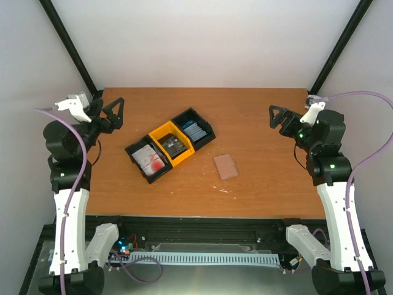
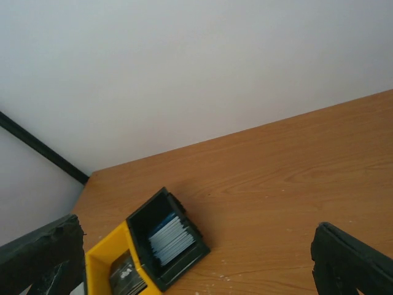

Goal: Put the credit cards into the card holder
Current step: Move the storage box to the center of the board.

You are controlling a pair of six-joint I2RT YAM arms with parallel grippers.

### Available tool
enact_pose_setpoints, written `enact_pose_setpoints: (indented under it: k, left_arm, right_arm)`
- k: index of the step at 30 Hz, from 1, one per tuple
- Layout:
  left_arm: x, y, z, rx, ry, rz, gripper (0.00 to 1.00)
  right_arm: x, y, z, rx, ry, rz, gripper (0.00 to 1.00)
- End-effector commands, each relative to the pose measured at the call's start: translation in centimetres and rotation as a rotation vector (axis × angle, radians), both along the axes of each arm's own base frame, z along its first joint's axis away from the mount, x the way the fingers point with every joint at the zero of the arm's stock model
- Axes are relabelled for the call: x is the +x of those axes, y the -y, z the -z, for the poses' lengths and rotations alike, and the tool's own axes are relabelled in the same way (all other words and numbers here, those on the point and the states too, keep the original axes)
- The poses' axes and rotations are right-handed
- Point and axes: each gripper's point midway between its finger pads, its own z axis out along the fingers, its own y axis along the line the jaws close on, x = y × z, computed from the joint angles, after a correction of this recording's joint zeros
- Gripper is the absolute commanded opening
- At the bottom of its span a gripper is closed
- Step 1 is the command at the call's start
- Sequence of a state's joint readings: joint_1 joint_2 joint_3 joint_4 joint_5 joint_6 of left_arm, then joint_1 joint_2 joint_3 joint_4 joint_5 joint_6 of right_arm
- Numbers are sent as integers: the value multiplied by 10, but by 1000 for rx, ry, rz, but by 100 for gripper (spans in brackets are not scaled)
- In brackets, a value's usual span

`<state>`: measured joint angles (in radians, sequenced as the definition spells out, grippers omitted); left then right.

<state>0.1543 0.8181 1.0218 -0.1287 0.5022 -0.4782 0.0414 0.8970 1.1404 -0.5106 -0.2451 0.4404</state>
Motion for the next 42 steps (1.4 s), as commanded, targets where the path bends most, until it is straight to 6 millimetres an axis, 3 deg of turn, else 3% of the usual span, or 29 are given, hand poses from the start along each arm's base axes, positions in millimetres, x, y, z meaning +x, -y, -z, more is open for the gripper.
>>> enact_pose_setpoints:
  k: [1,11,15,18,23,27,30,35,38,40,42]
  left_arm:
    - [-22,19,-10,20,43,100,99]
    - [-32,47,12,-9,8,228,100]
    - [-49,79,25,26,52,440,100]
    - [-52,94,39,6,40,550,100]
    - [-28,108,78,-54,-72,612,100]
    - [-11,119,102,-50,-140,602,100]
    - [-1,120,134,-71,-227,572,95]
    - [0,144,181,-46,-355,580,83]
    - [-3,161,210,-23,-456,582,73]
    - [-8,166,241,-3,-556,565,67]
    - [-15,163,267,20,-639,537,62]
  right_arm:
    - [-3,-8,4,100,-25,-45,100]
    - [-9,-30,28,137,-68,-183,100]
    - [-7,-31,54,130,-121,-189,100]
    - [0,-26,86,114,-195,-156,100]
    - [22,-30,157,38,-391,-90,100]
    - [31,-59,202,-70,-528,-94,99]
    - [33,-79,232,-151,-589,-101,98]
    - [29,-106,278,-192,-686,-153,94]
    - [24,-118,307,-215,-761,-188,84]
    - [21,-125,317,-203,-783,-205,74]
    - [18,-132,319,-180,-784,-222,73]
